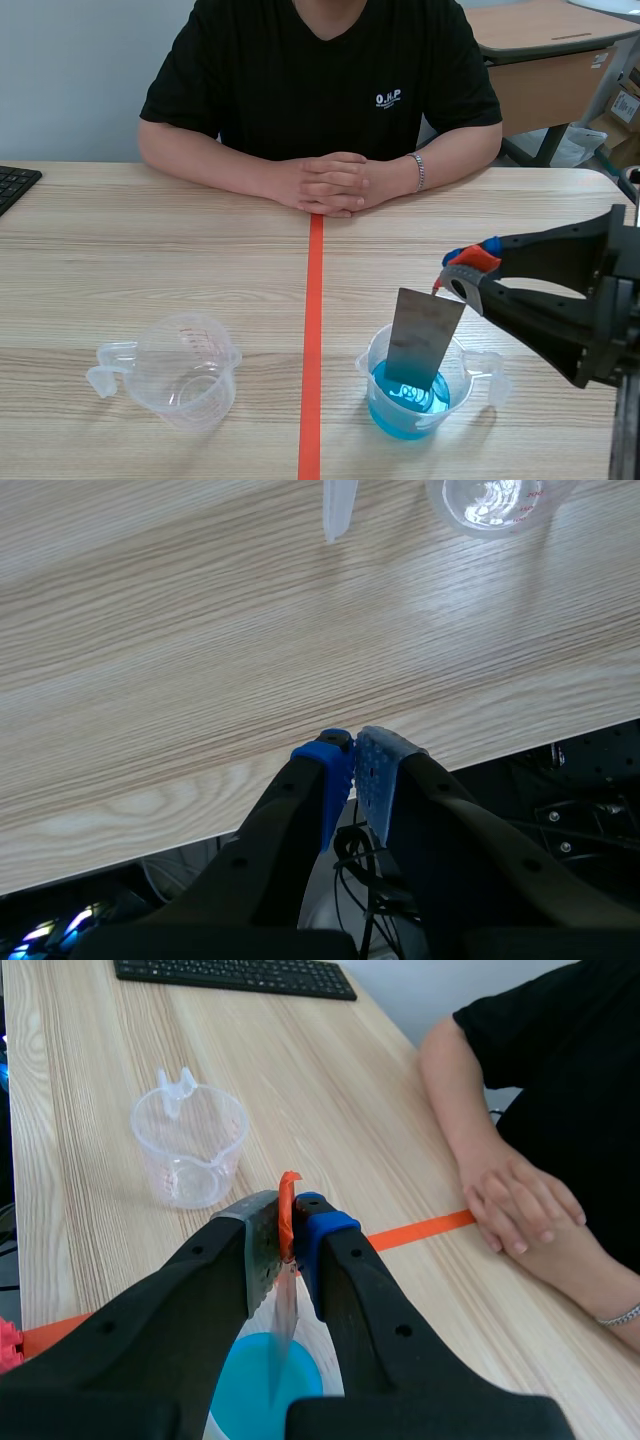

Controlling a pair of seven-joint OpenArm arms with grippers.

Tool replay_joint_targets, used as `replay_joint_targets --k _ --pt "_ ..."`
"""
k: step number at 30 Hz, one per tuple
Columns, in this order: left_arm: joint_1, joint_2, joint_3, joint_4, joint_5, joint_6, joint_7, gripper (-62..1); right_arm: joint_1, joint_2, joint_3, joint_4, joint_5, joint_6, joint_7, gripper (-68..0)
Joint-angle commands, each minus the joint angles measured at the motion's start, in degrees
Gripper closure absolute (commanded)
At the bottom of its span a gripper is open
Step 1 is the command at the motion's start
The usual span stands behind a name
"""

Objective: Do the redox reaction experiment.
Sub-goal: 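Lower the plate into the blue solution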

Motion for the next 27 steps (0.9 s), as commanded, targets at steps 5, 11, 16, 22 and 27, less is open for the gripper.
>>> replay_joint_targets --k 5,11,16,22,27 --pt "0.0 0.1 0.3 0.9 -0.3 0.0 -0.4 -5.7 3.8 0.1 -3.5 -3.9 -0.3 -0.2 2.0 -1.5" --pt "0.0 0.1 0.3 0.9 -0.3 0.0 -0.4 -5.7 5.7 -0.7 -5.8 -7.1 -2.8 -0.4 3.2 -1.5" --pt "0.0 0.1 0.3 0.9 -0.3 0.0 -0.4 -5.7 6.2 -2.3 -6.0 -8.8 -5.0 -0.3 3.5 -1.5" --pt "0.0 0.1 0.3 0.9 -0.3 0.0 -0.4 -5.7 6.2 -3.0 -6.5 -10.5 -5.5 -0.3 3.9 -1.5" --pt "0.0 0.1 0.3 0.9 -0.3 0.0 -0.4 -5.7 6.2 -3.0 -6.6 -10.7 -5.5 -0.3 4.1 -1.5"
